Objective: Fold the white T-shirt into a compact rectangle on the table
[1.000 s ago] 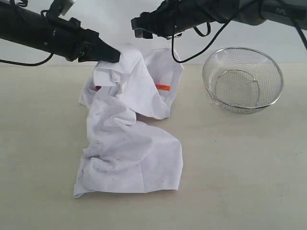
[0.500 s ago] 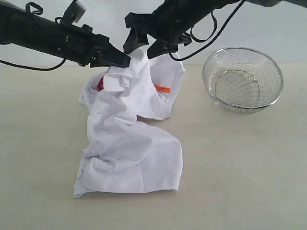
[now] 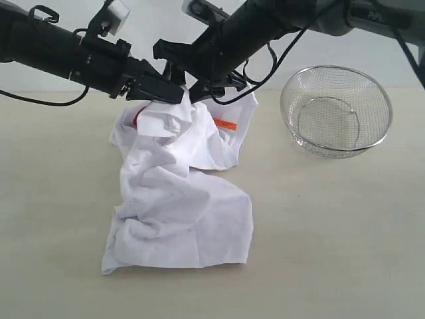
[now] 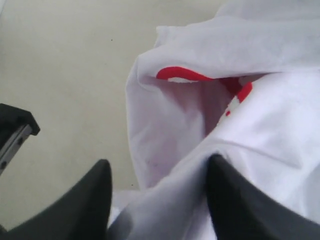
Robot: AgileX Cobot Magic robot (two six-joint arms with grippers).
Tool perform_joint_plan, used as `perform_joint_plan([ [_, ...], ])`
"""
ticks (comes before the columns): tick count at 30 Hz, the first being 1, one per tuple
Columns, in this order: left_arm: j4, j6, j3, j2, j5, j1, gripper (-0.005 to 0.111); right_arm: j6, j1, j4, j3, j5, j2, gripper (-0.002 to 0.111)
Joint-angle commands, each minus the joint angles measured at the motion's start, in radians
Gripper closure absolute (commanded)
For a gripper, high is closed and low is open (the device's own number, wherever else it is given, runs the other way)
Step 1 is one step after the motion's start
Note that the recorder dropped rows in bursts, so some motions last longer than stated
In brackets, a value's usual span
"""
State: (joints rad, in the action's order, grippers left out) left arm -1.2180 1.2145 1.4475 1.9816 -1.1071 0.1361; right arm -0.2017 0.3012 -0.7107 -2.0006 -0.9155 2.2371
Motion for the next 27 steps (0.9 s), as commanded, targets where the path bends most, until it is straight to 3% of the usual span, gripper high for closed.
perform_joint_plan([
  [1, -0.033, -0.003, 0.007, -0.003, -0.005, 0.004, 0.102, -0.006, 0.007, 0.076, 0.000, -0.010, 0.001, 0.095],
  [2, -0.033, -0.008, 0.007, -0.003, 0.000, 0.002, 0.102, -0.006, 0.007, 0.104, 0.000, -0.010, -0.002, 0.108],
  [5, -0.012, -0.022, 0.007, -0.003, 0.009, -0.011, 0.099, 0.012, -0.007, 0.167, 0.000, -0.017, -0.015, 0.108],
  [10, 0.014, -0.047, 0.007, -0.013, 0.012, -0.064, 0.071, -0.013, -0.097, 0.145, 0.000, -0.059, -0.033, 0.109],
  [13, 0.004, -0.055, 0.007, -0.014, 0.012, -0.095, 0.061, -0.084, -0.150, 0.121, 0.000, -0.103, -0.033, 0.109],
  [20, 0.004, -0.055, 0.007, -0.009, 0.139, -0.091, 0.064, -0.198, -0.232, 0.128, 0.000, -0.079, -0.031, 0.109],
  [27, 0.028, -0.055, 0.007, 0.056, 0.154, -0.056, 0.064, -0.250, -0.223, 0.132, 0.000, 0.138, -0.029, 0.103],
])
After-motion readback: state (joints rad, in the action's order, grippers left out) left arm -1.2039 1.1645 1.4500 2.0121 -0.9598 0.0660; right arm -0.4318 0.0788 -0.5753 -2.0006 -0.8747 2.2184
